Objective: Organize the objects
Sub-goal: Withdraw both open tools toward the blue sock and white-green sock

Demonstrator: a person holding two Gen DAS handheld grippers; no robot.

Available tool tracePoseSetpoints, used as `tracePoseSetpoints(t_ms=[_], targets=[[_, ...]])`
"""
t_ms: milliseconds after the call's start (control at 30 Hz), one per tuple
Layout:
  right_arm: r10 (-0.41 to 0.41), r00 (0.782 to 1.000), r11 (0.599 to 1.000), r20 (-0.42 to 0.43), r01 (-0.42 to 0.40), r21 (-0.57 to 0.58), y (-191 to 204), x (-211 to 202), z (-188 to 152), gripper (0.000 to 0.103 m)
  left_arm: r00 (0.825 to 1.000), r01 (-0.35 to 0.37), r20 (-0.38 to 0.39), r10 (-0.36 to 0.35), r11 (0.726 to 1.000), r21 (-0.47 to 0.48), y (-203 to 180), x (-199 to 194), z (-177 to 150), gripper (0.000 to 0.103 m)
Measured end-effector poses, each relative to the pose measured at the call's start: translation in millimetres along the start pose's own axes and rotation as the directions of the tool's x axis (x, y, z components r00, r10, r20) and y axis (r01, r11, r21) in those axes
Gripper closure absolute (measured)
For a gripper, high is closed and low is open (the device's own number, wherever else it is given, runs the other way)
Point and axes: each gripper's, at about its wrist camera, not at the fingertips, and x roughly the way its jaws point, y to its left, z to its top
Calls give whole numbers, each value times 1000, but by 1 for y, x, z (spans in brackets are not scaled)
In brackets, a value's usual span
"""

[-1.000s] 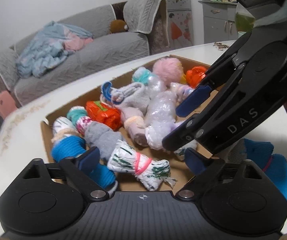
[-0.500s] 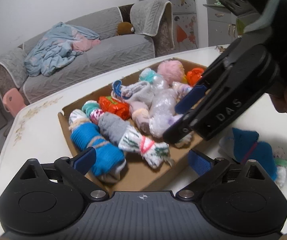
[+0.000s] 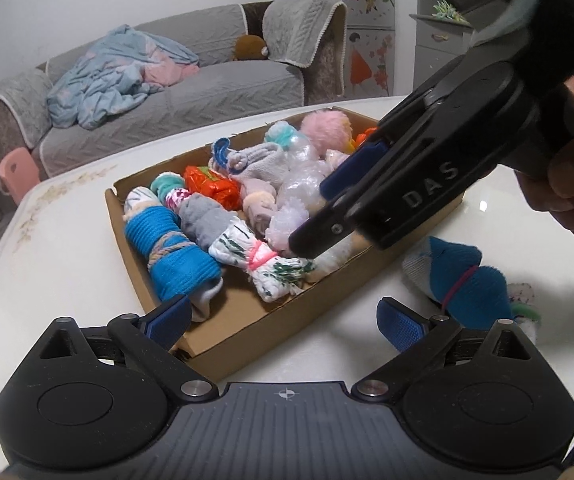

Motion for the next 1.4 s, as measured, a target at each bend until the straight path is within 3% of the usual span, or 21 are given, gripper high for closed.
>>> tracePoseSetpoints(t_ms=[100,267,300,433,567,733,967,1100,1400], targets=[[-20,1000,1000,10,20,-19,1,-8,-3,48,1000,3,0,-3,1000,-24,-2,0,3,3],[-58,998,998,39,59,-34,0,-22,-9,37,1000,-1,13,2,998,-60,-2,-5,7,2],[-66,997,997,48,68,-39,-1,-27,-12,31,1000,1,19,0,998,-66,-2,-8,8,1],[-86,992,993,93,93,-70,-1,-53,-35,27,997,34,68,-30,997,-66,-4,-20,8,1],[-101,988,989,116,113,-97,2,-81,-70,20,985,119,125,-117,993,-12,-13,-31,4,1],[-131,983,987,132,142,-78,13,-102,-108,15,953,246,159,-258,965,91,-34,-36,0,0],[-163,974,986,159,166,-4,31,-107,-148,11,910,353,149,-386,912,208,-67,-19,5,0],[-165,973,986,160,164,24,35,-98,-158,11,916,354,112,-384,909,221,-74,4,11,0],[-199,966,980,163,191,63,43,-65,-169,10,908,401,45,-417,895,194,-77,40,16,0]])
